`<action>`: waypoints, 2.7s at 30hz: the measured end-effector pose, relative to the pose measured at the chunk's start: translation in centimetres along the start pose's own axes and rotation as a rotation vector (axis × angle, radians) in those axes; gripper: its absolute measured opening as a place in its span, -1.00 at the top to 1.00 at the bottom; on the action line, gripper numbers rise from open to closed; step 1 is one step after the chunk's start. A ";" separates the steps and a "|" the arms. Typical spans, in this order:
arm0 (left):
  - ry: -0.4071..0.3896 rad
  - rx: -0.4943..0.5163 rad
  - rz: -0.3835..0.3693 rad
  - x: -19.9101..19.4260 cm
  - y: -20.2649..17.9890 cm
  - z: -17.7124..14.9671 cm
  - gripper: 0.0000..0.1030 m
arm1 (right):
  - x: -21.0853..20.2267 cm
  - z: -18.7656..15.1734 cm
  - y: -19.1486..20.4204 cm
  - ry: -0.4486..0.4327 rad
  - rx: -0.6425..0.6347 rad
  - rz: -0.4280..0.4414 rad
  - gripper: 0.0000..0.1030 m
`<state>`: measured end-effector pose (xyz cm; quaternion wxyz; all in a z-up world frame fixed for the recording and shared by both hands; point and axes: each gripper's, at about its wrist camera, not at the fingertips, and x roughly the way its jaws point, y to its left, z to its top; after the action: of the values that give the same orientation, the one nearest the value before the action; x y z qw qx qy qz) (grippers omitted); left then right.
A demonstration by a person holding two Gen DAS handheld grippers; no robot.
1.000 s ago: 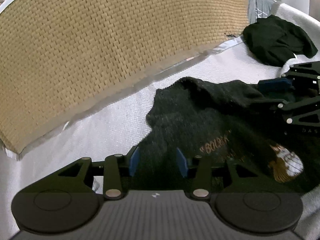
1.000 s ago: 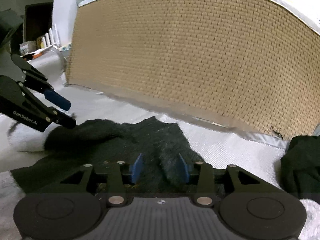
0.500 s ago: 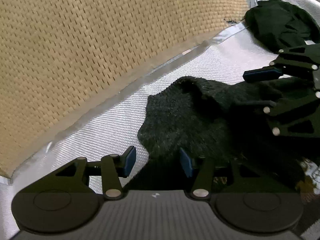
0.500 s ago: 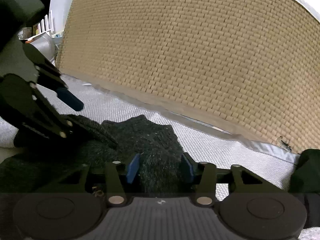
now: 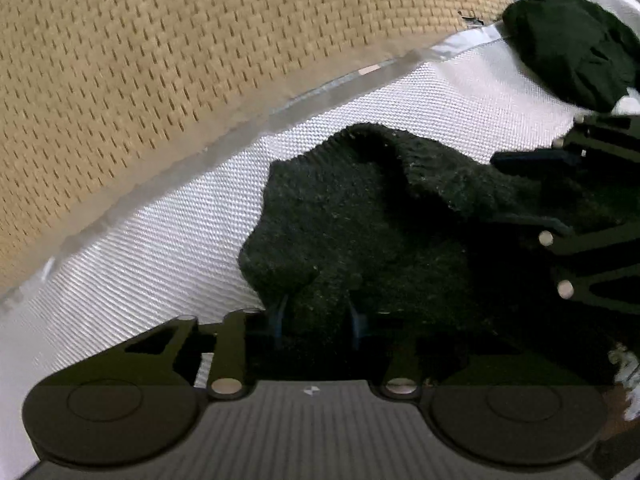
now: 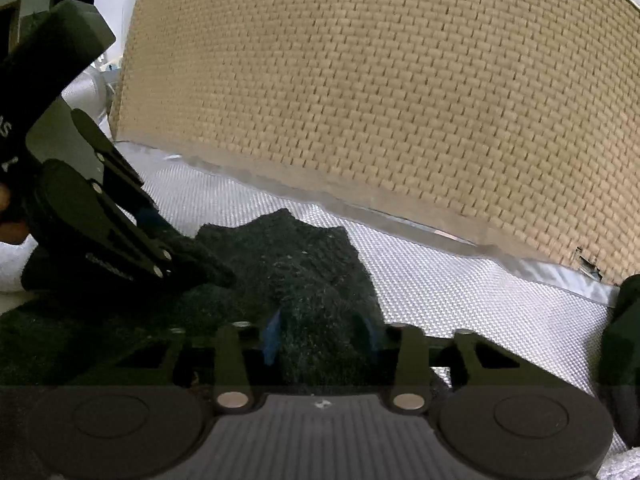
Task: Fold clothes
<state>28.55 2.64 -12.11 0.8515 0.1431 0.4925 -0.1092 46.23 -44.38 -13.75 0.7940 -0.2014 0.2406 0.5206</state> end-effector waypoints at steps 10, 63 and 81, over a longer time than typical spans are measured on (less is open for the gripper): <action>-0.069 -0.044 0.158 -3.1 2.9 0.6 0.59 | -1.7 0.4 -5.5 -0.050 0.198 -0.134 0.73; -0.130 -0.235 0.340 1.5 10.2 -6.5 0.58 | 9.7 5.5 -10.4 0.075 0.306 -0.148 0.78; -0.119 -0.087 0.409 3.4 5.8 -8.0 0.07 | 6.0 5.1 -9.0 0.155 0.086 -0.192 0.11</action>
<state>25.65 10.70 -18.12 0.8889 0.1965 0.4063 0.0788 57.50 -40.53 -12.57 0.8272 -0.2290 0.3028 0.4142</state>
